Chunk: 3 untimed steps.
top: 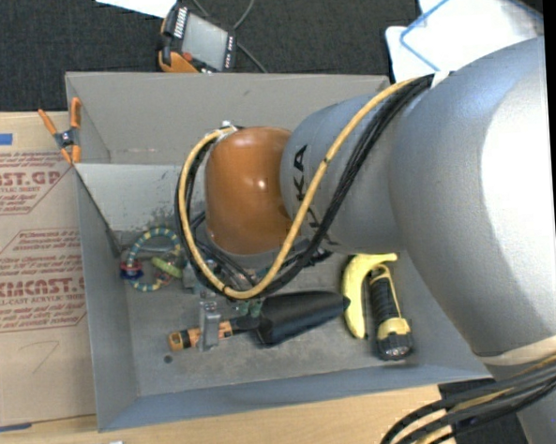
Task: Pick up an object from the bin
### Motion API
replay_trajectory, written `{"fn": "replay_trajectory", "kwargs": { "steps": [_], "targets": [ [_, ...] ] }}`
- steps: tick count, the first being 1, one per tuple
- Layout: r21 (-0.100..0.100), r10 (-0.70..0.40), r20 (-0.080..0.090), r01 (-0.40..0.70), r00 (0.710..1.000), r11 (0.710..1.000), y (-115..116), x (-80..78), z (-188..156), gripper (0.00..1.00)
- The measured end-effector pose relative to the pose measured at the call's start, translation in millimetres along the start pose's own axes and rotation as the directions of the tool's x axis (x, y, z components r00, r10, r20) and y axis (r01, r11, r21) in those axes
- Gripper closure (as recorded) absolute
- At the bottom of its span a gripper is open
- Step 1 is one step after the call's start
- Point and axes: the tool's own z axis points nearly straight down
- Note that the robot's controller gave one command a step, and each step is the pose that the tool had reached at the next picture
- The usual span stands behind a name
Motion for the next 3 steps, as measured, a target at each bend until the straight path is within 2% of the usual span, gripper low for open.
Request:
{"fn": "replay_trajectory", "kwargs": {
  "steps": [1, 2, 3],
  "targets": [
    [0.000, 0.000, 0.000, 0.000, 1.000, 1.000, 0.0, 0.0, 0.0, 0.00],
    [-0.005, -0.156, 0.015, 0.156, 0.988, 0.988, -17.5, 4.1, 36.7, 0.00],
    [-0.006, -0.183, 0.028, 0.184, 0.983, 0.983, -47.8, 0.8, 41.6, 0.00]
  ]
}}
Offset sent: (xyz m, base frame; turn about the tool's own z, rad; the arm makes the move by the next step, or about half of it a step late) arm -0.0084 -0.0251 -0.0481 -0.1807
